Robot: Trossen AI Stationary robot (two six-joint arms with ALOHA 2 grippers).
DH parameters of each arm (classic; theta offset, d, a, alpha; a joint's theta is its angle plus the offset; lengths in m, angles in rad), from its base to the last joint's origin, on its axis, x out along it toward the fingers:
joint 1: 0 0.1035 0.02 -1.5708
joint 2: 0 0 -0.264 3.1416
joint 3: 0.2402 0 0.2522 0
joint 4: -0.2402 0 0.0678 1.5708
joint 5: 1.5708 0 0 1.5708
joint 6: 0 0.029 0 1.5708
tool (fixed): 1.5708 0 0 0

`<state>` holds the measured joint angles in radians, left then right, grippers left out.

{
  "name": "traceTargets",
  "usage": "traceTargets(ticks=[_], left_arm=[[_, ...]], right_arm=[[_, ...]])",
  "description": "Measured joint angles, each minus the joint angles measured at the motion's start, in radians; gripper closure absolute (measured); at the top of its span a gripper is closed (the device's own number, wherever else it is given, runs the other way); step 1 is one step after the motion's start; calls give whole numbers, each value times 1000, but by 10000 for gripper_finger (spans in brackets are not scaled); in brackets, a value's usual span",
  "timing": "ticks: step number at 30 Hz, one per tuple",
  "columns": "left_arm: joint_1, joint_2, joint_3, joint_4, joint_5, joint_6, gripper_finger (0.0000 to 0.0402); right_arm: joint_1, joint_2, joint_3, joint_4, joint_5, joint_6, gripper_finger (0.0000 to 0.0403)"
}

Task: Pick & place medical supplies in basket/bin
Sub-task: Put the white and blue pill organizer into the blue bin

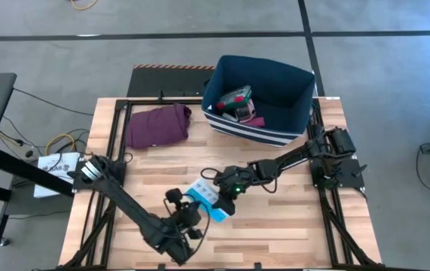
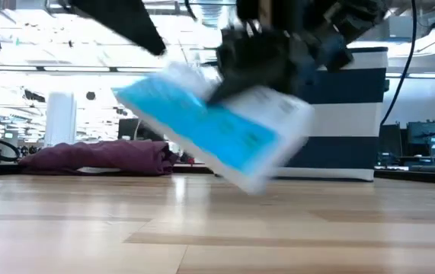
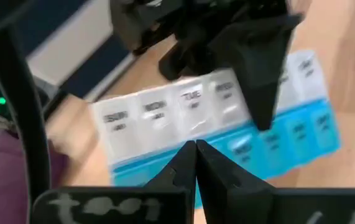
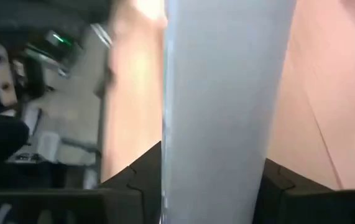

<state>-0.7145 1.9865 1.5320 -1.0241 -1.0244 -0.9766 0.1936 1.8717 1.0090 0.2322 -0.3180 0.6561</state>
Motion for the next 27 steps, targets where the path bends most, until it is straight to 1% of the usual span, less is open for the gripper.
traceTargets(ticks=[3, 6, 8, 10, 12, 15, 17, 19, 21, 23, 27], left_arm=[[-37, -72, 49, -75, -32, -3, 401], [-76, -152, 97, -115, -102, 28, 401], [-99, -193, 121, -125, -149, 65, 401], [-126, -241, 146, -122, -210, 123, 401], [-149, -285, 169, -121, -294, 177, 401], [-177, -330, 184, -121, -410, 242, 401], [-183, -353, 187, -120, -476, 287, 401], [-183, -375, 188, -119, -520, 320, 401], [-177, -386, 188, -120, -533, 342, 401], [-170, -386, 188, -119, -530, 368, 401], [-154, -388, 188, -115, -528, 437, 401]], right_arm=[[3, 0, 67, 6, 2, -58, 269], [1, -2, 147, 1, 0, -131, 271], [-2, -27, 197, -9, -3, -196, 271], [-15, -64, 266, -68, -1, -258, 265], [-35, -115, 332, -174, 19, -306, 254], [-75, -201, 441, -329, 104, -390, 249], [-106, -279, 516, -460, 190, -463, 259], [-142, -349, 594, -552, 297, -534, 271], [-194, -413, 654, -665, 398, -587, 272], [-259, -469, 701, -765, 475, -606, 272], [-447, -579, 739, -953, 579, -574, 258]])
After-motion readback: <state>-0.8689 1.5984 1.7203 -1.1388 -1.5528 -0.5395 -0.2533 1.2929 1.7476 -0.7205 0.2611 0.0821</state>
